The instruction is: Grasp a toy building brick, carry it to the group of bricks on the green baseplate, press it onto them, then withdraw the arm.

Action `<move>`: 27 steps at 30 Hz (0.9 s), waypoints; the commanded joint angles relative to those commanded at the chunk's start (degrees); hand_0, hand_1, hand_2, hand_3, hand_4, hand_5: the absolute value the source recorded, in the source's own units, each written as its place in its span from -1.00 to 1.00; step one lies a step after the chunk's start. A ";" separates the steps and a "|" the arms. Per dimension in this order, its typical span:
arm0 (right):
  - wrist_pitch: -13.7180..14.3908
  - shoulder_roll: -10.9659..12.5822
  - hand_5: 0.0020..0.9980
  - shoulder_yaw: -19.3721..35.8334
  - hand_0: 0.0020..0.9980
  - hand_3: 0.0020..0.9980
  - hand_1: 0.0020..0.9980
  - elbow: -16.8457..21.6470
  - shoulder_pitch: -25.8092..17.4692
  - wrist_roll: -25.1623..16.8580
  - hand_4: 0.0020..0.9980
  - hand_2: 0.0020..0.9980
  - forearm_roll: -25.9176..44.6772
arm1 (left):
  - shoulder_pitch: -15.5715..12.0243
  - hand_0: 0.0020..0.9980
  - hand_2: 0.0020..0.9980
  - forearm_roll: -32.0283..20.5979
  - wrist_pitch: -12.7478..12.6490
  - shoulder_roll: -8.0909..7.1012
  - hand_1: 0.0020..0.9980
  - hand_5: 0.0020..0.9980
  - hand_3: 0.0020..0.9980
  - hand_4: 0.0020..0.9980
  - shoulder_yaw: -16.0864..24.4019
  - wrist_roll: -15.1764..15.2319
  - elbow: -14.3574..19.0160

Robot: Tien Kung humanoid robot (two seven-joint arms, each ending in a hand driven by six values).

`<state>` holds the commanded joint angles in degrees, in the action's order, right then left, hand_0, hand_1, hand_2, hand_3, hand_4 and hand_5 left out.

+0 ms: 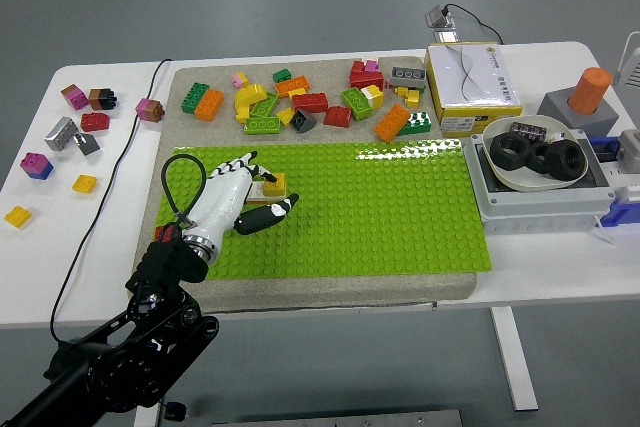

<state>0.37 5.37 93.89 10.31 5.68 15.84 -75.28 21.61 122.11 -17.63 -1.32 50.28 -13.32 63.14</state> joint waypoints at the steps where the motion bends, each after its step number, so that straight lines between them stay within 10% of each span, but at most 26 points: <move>1: -0.01 0.00 0.80 -0.01 0.24 0.38 0.21 0.00 0.01 0.01 0.47 0.30 0.01 | 0.01 1.00 1.00 0.15 -0.04 0.01 1.00 0.51 0.23 0.60 0.00 -0.06 0.15; 14: -0.09 0.02 0.80 0.02 0.24 0.38 0.21 0.00 0.06 0.06 0.47 0.30 -0.11 | 0.55 1.00 1.00 0.11 -0.34 -0.57 1.00 0.46 0.22 0.59 -0.45 -0.46 1.42; 27: -0.27 0.03 0.80 -0.02 0.24 0.38 0.21 0.00 0.32 0.01 0.47 0.30 -0.11 | 1.81 1.00 1.00 -0.95 -0.79 0.30 1.00 0.41 0.21 0.59 -0.95 0.53 -4.19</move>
<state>0.10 5.40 93.87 10.31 6.00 15.86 -75.39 23.42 121.16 -18.42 -1.01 49.33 -12.79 58.95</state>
